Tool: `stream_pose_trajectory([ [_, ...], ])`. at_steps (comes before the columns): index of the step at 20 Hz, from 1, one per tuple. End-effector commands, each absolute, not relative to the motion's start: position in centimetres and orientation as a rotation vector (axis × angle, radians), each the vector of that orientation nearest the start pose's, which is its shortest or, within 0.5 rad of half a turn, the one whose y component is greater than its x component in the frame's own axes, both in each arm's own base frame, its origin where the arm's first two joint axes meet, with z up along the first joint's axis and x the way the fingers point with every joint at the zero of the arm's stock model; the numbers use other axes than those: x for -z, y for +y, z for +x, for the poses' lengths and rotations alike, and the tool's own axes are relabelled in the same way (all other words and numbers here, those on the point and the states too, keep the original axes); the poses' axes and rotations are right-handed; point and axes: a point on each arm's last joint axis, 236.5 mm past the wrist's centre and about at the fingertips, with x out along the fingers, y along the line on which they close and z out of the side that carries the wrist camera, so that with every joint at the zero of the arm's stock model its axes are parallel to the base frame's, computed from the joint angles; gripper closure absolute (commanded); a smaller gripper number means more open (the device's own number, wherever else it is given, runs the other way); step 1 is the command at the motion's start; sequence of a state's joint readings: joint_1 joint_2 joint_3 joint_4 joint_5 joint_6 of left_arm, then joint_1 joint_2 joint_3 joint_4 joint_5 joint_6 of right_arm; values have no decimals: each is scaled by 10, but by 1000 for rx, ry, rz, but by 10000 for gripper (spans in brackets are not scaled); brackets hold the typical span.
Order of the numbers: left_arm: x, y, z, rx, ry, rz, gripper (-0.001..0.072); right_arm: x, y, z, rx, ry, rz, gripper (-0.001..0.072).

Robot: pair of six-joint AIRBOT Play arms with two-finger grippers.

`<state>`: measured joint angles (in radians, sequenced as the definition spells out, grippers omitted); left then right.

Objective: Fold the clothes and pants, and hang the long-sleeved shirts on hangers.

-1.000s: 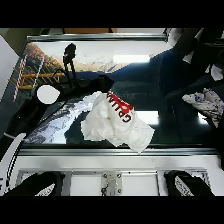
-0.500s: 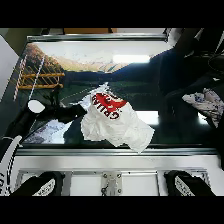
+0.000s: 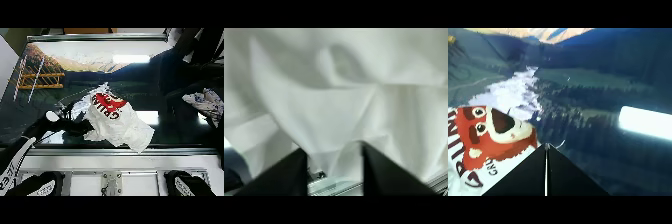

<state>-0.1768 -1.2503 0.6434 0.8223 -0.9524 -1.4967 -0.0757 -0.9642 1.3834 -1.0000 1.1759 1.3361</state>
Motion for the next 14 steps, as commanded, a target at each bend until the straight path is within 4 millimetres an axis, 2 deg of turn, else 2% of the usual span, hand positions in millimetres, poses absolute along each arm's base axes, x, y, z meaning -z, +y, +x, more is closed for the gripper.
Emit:
stream_pose_trajectory([
  [1, 96, -209, 271, 385, 1531, -560, 692, -208, 118, 355, -500, 801, 208, 688],
  [3, 87, -211, 281, 396, 1509, -559, 691, -164, 140, 341, -516, 918, 233, 687],
  [5, 73, -202, 293, 388, 1462, -583, 692, -109, 160, 322, -496, 1056, 260, 674],
  [6, 65, -196, 297, 381, 1435, -594, 691, -83, 173, 309, -520, 1119, 257, 495],
  [7, 58, -189, 301, 373, 1407, -607, 691, -57, 188, 294, -547, 1186, 257, 78],
  [8, 52, -183, 304, 363, 1382, -618, 692, -34, 203, 284, -567, 1236, 267, 2],
  [11, 41, -168, 308, 336, 1324, -645, 692, 9, 240, 273, -588, 1308, 276, 2],
  [14, 40, -159, 304, 316, 1306, -661, 691, 29, 278, 279, -605, 1295, 342, 2],
])
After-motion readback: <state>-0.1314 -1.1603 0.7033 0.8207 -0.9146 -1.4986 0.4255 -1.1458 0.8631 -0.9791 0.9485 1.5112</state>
